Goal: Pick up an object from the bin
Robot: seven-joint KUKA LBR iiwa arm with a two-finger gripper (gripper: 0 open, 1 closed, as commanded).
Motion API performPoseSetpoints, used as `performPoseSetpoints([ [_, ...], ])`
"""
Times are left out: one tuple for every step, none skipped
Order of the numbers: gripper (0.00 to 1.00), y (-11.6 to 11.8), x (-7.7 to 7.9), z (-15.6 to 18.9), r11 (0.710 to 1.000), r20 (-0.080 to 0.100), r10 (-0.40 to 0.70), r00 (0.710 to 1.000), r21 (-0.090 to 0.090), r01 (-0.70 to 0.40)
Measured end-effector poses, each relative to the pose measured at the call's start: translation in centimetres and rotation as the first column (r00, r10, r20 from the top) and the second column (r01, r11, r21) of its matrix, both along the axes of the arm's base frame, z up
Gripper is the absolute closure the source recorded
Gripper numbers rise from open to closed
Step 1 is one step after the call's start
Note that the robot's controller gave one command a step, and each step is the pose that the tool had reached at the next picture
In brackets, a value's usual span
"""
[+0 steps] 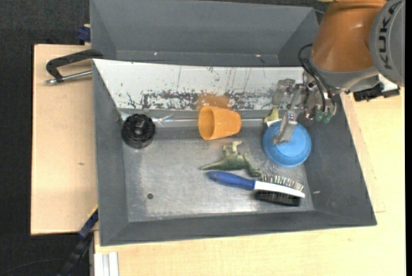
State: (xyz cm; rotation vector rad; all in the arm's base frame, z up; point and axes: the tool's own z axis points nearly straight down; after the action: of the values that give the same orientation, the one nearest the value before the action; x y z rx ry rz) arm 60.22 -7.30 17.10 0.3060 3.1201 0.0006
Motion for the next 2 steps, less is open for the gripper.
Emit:
performPoseSetpoints([
  [0.0, -2.3, -2.7, -10.0, 0.983, -0.008, 0.182, 0.983, 0.002, -0.182],
  [0.0, 3.3, -9.4, -8.5, 1.0, 0.003, -0.025, 1.0, 0.002, 0.025],
])
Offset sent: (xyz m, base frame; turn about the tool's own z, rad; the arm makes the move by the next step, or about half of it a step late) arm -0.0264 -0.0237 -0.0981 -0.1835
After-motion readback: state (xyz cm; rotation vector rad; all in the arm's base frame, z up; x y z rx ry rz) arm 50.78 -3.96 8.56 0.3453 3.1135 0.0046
